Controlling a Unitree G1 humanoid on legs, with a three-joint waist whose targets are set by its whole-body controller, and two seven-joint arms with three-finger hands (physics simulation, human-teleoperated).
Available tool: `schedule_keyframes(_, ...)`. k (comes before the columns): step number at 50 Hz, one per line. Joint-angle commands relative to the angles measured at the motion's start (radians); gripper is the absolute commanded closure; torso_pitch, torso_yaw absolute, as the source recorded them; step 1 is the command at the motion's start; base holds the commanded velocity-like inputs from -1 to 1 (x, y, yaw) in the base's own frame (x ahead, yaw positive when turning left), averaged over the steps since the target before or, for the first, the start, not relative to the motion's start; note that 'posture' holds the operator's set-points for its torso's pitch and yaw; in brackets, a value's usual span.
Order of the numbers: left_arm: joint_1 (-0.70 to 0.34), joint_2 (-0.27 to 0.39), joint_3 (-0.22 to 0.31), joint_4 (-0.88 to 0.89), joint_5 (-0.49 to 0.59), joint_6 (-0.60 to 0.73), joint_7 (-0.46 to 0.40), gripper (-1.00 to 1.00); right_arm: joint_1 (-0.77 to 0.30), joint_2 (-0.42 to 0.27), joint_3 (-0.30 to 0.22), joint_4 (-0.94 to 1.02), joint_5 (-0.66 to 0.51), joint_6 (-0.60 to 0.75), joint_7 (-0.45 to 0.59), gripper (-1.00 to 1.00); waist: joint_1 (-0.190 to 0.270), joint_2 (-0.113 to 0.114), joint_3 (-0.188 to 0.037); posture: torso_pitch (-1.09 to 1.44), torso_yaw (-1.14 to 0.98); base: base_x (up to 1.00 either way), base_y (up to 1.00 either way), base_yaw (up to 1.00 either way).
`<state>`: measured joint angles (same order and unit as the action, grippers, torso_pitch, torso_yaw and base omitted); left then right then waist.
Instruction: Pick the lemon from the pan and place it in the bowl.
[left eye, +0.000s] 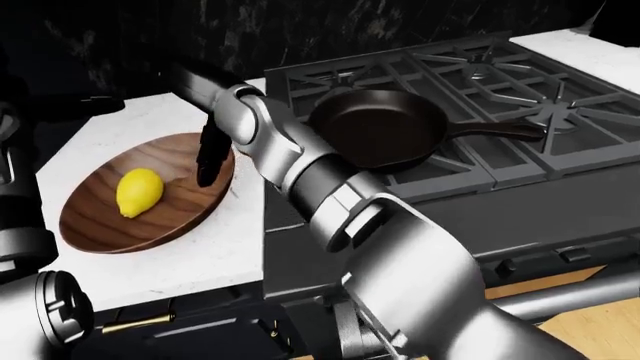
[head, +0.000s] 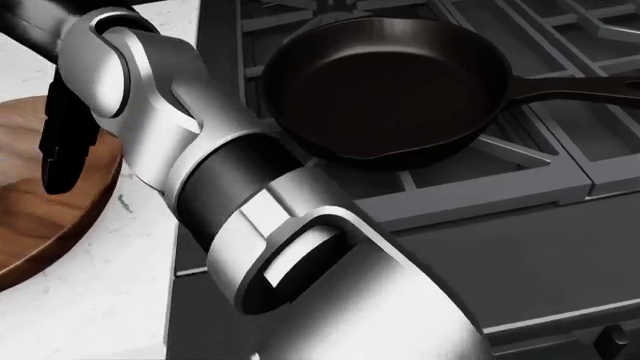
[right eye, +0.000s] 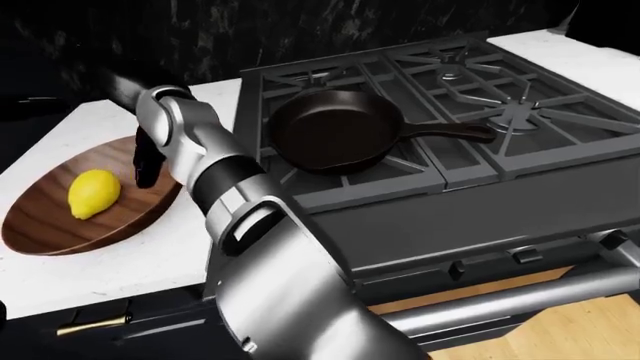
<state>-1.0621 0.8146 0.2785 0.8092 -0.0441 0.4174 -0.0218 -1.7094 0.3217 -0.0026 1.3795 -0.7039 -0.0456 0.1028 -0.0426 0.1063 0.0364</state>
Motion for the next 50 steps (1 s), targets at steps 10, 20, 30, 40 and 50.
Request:
schedule_keyframes(10,-0.038,0.014,0.007,-0.05,0.014,-0.022,0.003,-1.0,-0.044,-0.053,-0.009,-0.044,0.013,-0.015,-0.024,-1.0,0.0,0.009,-0.03,0.0,0.0,0.0,0.0,0.0)
schedule_keyframes(20,-0.037,0.009,0.005,-0.064,0.022,-0.013,0.003,-1.0,-0.043,-0.104,-0.017,-0.045,0.023,-0.007,-0.037,-1.0,0.002,0.004,-0.029,0.0,0.0,0.0,0.0,0.0)
schedule_keyframes(30,-0.044,0.001,0.003,-0.086,0.033,0.006,0.002,-1.0,-0.035,-0.133,-0.028,-0.047,0.049,-0.006,-0.06,-1.0,0.003,-0.001,-0.029,0.0,0.0,0.0,0.0,0.0)
schedule_keyframes(40,-0.046,-0.013,-0.001,-0.098,0.041,0.013,0.004,-1.0,-0.036,-0.161,-0.036,-0.047,0.072,-0.002,-0.087,-1.0,0.005,-0.005,-0.028,0.0,0.0,0.0,0.0,0.0)
schedule_keyframes(50,-0.07,-0.02,-0.009,-0.105,0.053,0.029,0.001,-1.0,-0.041,-0.192,-0.044,-0.046,0.092,0.001,-0.124,-1.0,0.006,-0.011,-0.028,0.0,0.0,0.0,0.0,0.0)
